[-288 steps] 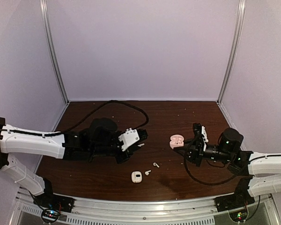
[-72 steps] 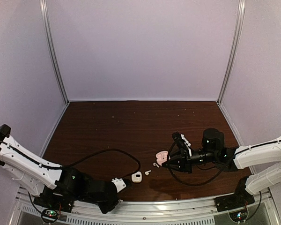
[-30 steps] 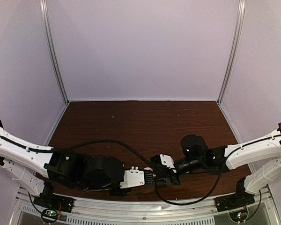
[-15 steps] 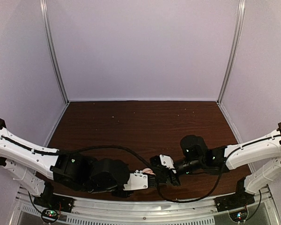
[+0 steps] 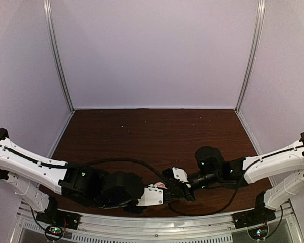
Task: Insert the wireless bluetooth earbuds into the charging case
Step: Insert the left earbud into the left side groove of the charging case.
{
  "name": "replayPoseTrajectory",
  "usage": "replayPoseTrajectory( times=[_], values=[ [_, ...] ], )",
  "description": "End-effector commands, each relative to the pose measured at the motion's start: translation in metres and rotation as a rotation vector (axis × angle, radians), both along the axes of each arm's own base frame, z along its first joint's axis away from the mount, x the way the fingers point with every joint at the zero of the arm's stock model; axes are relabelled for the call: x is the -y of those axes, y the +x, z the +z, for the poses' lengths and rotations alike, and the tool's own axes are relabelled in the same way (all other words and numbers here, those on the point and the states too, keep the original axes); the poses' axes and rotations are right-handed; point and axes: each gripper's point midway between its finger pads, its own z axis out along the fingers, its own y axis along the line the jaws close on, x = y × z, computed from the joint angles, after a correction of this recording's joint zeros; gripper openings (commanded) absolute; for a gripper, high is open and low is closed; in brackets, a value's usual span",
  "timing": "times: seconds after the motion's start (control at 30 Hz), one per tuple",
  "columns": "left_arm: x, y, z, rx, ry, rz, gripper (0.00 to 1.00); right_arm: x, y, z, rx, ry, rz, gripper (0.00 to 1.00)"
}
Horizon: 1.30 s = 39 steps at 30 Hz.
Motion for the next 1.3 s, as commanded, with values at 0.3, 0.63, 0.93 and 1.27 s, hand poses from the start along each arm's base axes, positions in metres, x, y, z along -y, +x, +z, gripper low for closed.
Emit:
replayPoseTrajectory(
  times=[0.3,0.63,0.93,1.27],
  values=[
    [0.013,0.000,0.003,0.016,0.006,-0.036,0.10,-0.010,-0.007,0.026,-0.018,0.076,0.038,0.00],
    [0.017,-0.003,0.000,0.031,0.031,-0.079,0.10,-0.012,-0.009,0.028,-0.044,0.096,0.050,0.00],
    [0.017,-0.006,0.000,0.041,0.053,-0.107,0.11,-0.014,-0.016,0.037,-0.056,0.144,0.086,0.00],
    [0.016,-0.020,0.000,0.076,0.075,-0.185,0.11,-0.010,-0.033,0.046,-0.103,0.186,0.187,0.00]
  ],
)
